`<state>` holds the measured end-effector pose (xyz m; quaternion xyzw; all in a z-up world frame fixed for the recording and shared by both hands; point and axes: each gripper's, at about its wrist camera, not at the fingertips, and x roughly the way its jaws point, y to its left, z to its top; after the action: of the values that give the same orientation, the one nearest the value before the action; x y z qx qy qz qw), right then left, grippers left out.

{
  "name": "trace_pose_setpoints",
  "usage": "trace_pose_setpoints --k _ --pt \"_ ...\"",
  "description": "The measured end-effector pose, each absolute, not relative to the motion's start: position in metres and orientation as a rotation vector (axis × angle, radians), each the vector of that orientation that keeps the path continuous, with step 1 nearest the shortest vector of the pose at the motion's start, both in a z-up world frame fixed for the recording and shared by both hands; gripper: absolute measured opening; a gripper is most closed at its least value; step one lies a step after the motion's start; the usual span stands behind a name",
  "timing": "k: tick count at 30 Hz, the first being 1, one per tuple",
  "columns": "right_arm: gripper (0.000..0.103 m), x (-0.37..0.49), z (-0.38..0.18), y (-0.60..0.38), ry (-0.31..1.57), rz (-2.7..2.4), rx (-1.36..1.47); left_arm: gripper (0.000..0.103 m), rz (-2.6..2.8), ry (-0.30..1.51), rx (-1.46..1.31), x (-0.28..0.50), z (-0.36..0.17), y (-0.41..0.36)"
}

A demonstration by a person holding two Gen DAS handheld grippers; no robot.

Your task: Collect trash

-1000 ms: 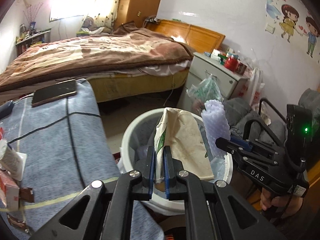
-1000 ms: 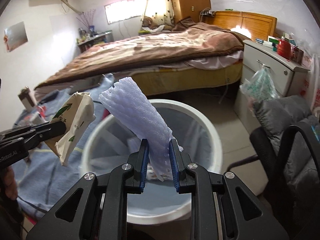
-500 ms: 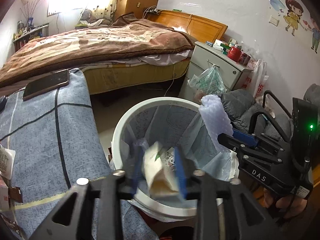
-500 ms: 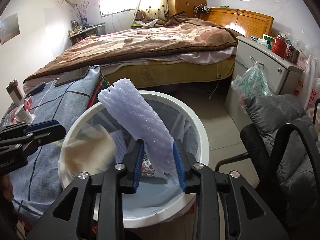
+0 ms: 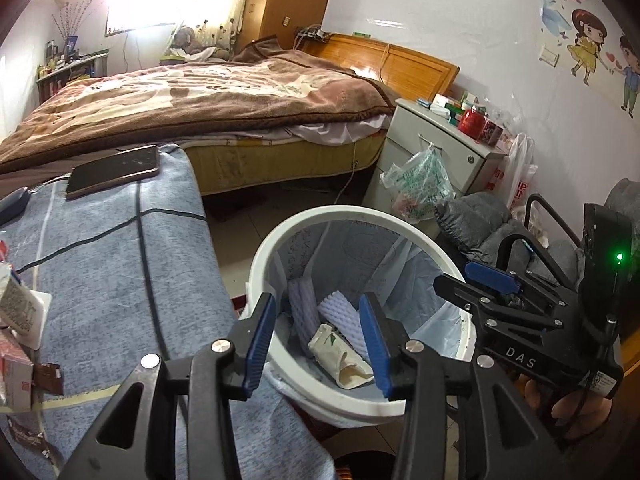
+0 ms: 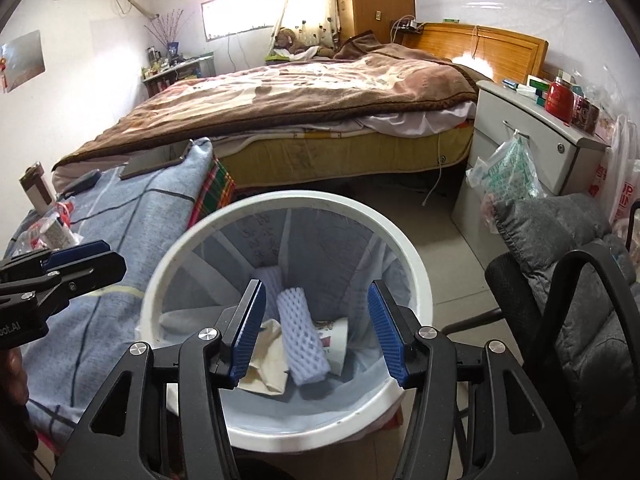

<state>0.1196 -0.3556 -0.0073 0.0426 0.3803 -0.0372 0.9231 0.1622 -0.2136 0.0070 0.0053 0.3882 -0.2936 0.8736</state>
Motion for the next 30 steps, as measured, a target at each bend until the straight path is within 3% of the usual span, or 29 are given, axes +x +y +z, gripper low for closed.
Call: trace_pose_setpoints --k 30 --pt "0.055 0.124 0.018 -0.237 0.682 0.162 0.054 0.054 -0.331 0.682 -0.082 0.132 0.029 -0.038"
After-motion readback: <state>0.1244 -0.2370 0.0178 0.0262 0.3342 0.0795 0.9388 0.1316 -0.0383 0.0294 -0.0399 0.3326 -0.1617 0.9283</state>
